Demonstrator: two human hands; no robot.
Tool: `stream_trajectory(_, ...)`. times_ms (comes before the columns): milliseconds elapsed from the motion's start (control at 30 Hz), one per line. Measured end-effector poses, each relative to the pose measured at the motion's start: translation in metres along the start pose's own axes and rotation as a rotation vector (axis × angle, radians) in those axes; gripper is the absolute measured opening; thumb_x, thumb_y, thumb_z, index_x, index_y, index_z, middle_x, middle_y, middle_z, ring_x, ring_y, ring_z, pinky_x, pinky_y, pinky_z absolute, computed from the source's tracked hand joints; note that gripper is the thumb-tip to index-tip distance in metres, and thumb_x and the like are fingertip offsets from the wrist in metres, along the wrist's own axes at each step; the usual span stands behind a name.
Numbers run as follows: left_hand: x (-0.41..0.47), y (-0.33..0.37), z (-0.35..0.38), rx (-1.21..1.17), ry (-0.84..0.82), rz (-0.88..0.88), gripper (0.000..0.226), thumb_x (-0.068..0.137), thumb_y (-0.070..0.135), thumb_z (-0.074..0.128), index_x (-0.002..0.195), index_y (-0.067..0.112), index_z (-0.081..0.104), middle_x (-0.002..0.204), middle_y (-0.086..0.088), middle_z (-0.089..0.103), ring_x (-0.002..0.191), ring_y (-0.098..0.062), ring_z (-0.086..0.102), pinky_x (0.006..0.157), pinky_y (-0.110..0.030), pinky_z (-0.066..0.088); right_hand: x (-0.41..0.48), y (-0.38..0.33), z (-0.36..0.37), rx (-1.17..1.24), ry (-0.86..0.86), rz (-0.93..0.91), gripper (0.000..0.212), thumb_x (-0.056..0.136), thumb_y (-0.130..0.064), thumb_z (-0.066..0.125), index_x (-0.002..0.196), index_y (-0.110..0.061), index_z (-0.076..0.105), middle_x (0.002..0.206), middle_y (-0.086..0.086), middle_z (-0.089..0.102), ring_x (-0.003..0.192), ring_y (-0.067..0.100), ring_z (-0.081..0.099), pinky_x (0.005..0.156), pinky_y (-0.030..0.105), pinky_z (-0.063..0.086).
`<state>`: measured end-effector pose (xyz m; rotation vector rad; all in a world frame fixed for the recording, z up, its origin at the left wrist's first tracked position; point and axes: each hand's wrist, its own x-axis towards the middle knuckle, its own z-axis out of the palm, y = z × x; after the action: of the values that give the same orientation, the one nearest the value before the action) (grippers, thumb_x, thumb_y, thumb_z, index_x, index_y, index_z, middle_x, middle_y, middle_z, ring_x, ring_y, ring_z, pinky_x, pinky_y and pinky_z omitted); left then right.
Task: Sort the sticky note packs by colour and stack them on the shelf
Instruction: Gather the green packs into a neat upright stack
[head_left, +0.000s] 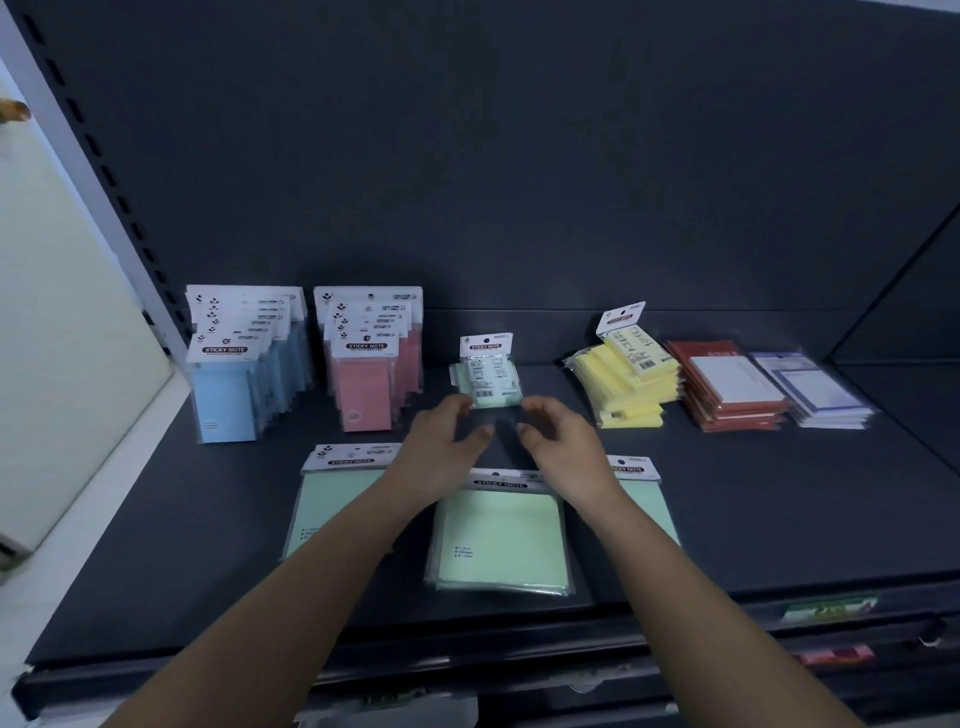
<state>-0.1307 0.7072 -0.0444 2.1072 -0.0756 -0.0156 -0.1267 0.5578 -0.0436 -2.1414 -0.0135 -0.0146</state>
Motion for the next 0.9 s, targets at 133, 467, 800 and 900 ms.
stream_trajectory(133, 0.024, -0.004, 0.011, 0.046, -0.017, -0.132, 0.053, 0.09, 0.026, 0.054, 0.139, 0.023, 0.037, 0.125, -0.013, 0.047, 0.113, -0.026, 0.051, 0.095, -0.029, 0.042, 0.026, -0.001, 0.014, 0.1, -0.054, 0.038, 0.049, 0.089, -0.013, 0.058, 0.137, -0.013, 0.044, 0.134, 0.005, 0.053, 0.124, 0.017, 0.048, 0.098, 0.02, 0.034)
stream_trajectory(467, 0.048, -0.007, 0.017, 0.004, -0.013, -0.22, 0.054, 0.085, 0.018, 0.054, 0.137, 0.024, 0.04, 0.129, -0.014, 0.046, 0.121, -0.027, 0.042, 0.104, -0.033, 0.036, 0.052, 0.0, 0.029, 0.135, -0.006, 0.138, 0.049, 0.085, -0.014, 0.056, 0.133, -0.02, 0.047, 0.127, 0.01, 0.053, 0.128, 0.024, 0.041, 0.108, 0.037, 0.035)
stream_trajectory(800, 0.04, 0.013, 0.025, -0.799, 0.217, -0.188, 0.014, 0.086, 0.0, 0.055, 0.085, 0.014, 0.051, 0.074, -0.006, 0.061, 0.067, -0.013, 0.062, 0.068, -0.019, 0.054, 0.042, -0.012, 0.018, 0.634, 0.014, 0.261, 0.019, 0.083, -0.033, 0.067, 0.09, -0.017, 0.059, 0.078, -0.001, 0.064, 0.077, 0.013, 0.058, 0.066, 0.024, 0.043)
stream_trajectory(900, 0.032, 0.014, 0.028, -0.737, 0.25, -0.099, 0.017, 0.087, -0.001, 0.054, 0.08, 0.014, 0.05, 0.067, -0.003, 0.057, 0.062, -0.013, 0.055, 0.068, -0.025, 0.05, 0.031, -0.015, 0.012, 0.638, 0.012, 0.205, 0.02, 0.087, -0.03, 0.062, 0.074, -0.017, 0.058, 0.067, 0.001, 0.058, 0.069, 0.013, 0.053, 0.066, 0.026, 0.041)
